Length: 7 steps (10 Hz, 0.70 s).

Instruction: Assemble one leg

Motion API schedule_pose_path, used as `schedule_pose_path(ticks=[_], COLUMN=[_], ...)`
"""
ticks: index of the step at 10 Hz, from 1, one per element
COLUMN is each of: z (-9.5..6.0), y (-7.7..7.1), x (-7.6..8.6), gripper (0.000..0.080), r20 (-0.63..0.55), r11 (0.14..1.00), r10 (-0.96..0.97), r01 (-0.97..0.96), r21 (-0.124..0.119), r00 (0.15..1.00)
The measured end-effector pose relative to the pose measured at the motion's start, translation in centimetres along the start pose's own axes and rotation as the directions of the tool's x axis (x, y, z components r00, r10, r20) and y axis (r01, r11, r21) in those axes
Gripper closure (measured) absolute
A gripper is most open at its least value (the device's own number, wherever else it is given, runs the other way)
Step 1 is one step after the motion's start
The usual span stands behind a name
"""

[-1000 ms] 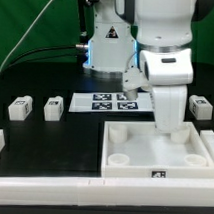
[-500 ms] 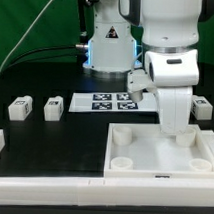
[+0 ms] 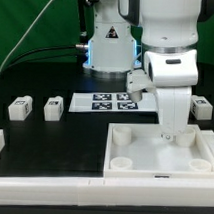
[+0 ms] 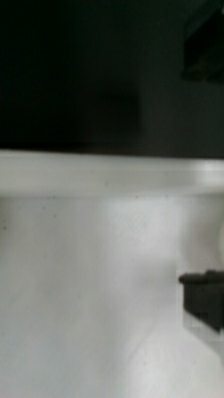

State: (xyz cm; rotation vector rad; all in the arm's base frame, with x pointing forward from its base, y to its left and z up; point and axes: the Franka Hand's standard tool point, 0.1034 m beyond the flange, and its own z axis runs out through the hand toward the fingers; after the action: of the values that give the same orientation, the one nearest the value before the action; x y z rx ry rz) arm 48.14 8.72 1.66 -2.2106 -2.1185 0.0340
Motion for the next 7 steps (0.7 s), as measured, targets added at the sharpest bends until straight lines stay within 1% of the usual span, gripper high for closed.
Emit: schedule_pose_path(ticks=[1,2,5,7], z=[0.0,0.0,-0.03,-0.69], y=[0.0,0.0,0.01,-0.14], x=[0.0,0.0,-0.01,-0.02], gripper=[0.0189,0.0161,0.0151,0.015], r20=[0.0,0.0,0.0,0.002], r11=[1.0,1.0,1.0,1.0], r10=[0.0,0.0,0.0,0.009], r01=[0.0,0.0,0.0,-0.009], r21=[0.0,0.0,-0.001,-0.009], r00=[1.0,1.0,1.0,1.0])
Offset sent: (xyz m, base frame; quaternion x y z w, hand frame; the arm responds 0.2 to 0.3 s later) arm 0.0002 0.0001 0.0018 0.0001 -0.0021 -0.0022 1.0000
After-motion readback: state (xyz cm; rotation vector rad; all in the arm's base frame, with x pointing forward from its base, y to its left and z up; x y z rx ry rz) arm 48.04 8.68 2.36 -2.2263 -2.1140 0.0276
